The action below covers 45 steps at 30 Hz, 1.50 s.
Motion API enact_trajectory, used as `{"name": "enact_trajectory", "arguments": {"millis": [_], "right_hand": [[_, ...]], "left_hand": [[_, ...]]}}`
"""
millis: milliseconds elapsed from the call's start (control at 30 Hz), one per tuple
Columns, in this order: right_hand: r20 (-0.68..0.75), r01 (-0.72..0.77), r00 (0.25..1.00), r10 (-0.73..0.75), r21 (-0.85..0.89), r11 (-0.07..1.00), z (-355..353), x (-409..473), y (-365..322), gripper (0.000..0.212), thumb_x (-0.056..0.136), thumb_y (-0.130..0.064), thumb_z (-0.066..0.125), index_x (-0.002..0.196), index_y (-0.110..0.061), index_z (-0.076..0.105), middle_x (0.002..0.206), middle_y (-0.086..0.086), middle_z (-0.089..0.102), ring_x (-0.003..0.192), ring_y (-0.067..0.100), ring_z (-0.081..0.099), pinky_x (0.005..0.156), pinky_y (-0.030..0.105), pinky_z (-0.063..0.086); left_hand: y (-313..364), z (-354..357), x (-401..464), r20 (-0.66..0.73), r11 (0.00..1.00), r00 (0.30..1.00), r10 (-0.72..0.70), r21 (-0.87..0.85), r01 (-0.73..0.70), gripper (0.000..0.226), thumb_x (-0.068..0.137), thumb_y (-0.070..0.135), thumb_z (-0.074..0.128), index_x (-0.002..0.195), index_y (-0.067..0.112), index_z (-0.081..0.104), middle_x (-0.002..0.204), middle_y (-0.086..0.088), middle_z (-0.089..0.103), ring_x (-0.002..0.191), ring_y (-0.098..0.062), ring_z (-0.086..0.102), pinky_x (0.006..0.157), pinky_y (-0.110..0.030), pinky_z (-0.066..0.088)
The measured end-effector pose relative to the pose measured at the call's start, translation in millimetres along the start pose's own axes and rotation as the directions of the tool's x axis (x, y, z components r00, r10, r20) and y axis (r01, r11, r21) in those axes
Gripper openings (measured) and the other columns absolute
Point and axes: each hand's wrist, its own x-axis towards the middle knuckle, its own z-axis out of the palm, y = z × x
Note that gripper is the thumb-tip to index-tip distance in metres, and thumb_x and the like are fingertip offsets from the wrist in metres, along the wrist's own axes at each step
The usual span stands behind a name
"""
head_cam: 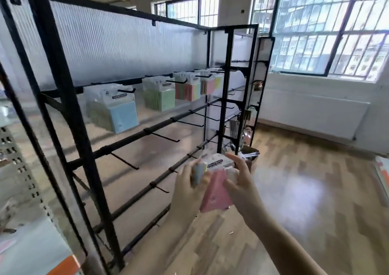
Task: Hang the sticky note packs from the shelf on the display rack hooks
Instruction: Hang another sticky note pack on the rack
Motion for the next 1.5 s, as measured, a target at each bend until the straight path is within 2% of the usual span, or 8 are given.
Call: {"name": "enact_trajectory", "arguments": {"millis": [200,333,533,667,1033,1267,1400,1500], "right_hand": [[-0.101,-0.003,0.995,0.004,0.009,1.0,-5.5,86.5,-1.0,0.022,0.095,-0.004,0.049,0.082,-0.02,0.055,0.077,0.003,0.057,0.067,0.014,0.051,0.059,0.027,0.042],[-0.12,0.051,0.992,-0.041,0.085,0.995,-16.9,138.1,-1.7,0.03,0.1,-0.024,0.043,0.085,-0.001,0.055,0.08,0.014,0.053,0.074,0.024,0.049,0.07,0.039,0.041],[-0.225,0.049,0.973,-0.046,0.01,0.999,-39.4,194.0,17.3,0.021,0.096,-0.011,0.053,0.08,0.003,0.051,0.075,0.025,0.053,0.067,0.02,0.047,0.061,0.035,0.04],[-0.267,0.015,0.964,-0.015,-0.002,1.0,-60.0,225.7,32.8,0.019,0.096,-0.017,0.055,0.082,-0.005,0.056,0.081,0.02,0.062,0.072,0.024,0.055,0.069,0.059,0.051],[0.019,0.19,0.982,-0.19,0.018,0.982,-96.7,341.5,72.6,0.017,0.096,-0.025,0.056,0.08,-0.025,0.058,0.07,-0.008,0.064,0.061,0.001,0.058,0.05,0.016,0.043],[0.183,0.199,0.955,-0.235,0.193,0.961,-106.6,418.1,71.9,0.022,0.085,-0.038,0.058,0.104,-0.028,0.059,0.088,0.001,0.07,0.071,0.016,0.067,0.049,0.036,0.052],[0.335,0.23,0.893,-0.301,0.234,0.945,-92.4,440.8,70.5,0.018,0.088,-0.03,0.057,0.106,-0.033,0.058,0.08,-0.002,0.069,0.061,0.012,0.066,0.043,0.031,0.052],[0.451,0.242,0.825,-0.34,0.261,0.935,-68.4,444.6,71.1,0.019,0.096,-0.015,0.053,0.098,-0.031,0.062,0.086,-0.013,0.072,0.076,0.006,0.068,0.063,0.022,0.053]], "left_hand": [[-10.1,31.9,89.5,-0.076,0.703,0.96,0.269,0.697,-0.141,0.076,0.08,0.076,0.022,0.141,0.033,0.039,0.133,0.002,0.04,0.125,-0.016,0.035,0.099,-0.033,0.034],[-13.6,50.5,139.8,0.007,0.588,0.96,0.281,0.789,-0.178,0.078,0.083,0.072,-0.002,0.146,0.036,0.028,0.14,0.0,0.035,0.127,-0.019,0.031,0.099,-0.036,0.03],[-16.8,73.8,194.4,-0.006,0.852,0.967,0.253,0.475,-0.22,0.052,0.096,0.044,0.022,0.14,0.026,0.043,0.133,0.001,0.046,0.125,-0.014,0.039,0.101,-0.023,0.032],[-22.7,75.4,230.7,-0.045,0.99,0.989,0.137,0.051,-0.135,0.022,0.096,0.01,0.049,0.11,0.026,0.054,0.108,0.003,0.06,0.098,-0.005,0.058,0.066,-0.006,0.046],[-29.7,119.3,334.1,-0.116,0.997,0.993,0.039,0.07,-0.031,0.04,0.073,0.051,0.062,0.096,0.018,0.055,0.078,0.005,0.059,0.069,-0.007,0.06,0.061,-0.021,0.048],[-27.9,144.7,379.9,-0.406,0.993,0.906,0.118,0.047,-0.108,0.044,0.085,0.051,0.052,0.074,0.01,0.04,0.067,-0.018,0.046,0.058,-0.019,0.043,0.045,-0.02,0.037],[-28.1,134.8,378.5,-0.595,0.995,0.798,0.099,0.056,-0.082,0.031,0.087,0.045,0.053,0.076,0.016,0.046,0.069,-0.008,0.053,0.061,-0.011,0.051,0.054,-0.022,0.039],[-27.1,121.7,362.1,-0.706,0.994,0.7,0.107,0.101,-0.049,0.034,0.09,0.037,0.055,0.076,0.008,0.045,0.066,-0.007,0.045,0.054,-0.005,0.043,0.044,-0.016,0.037]]}}
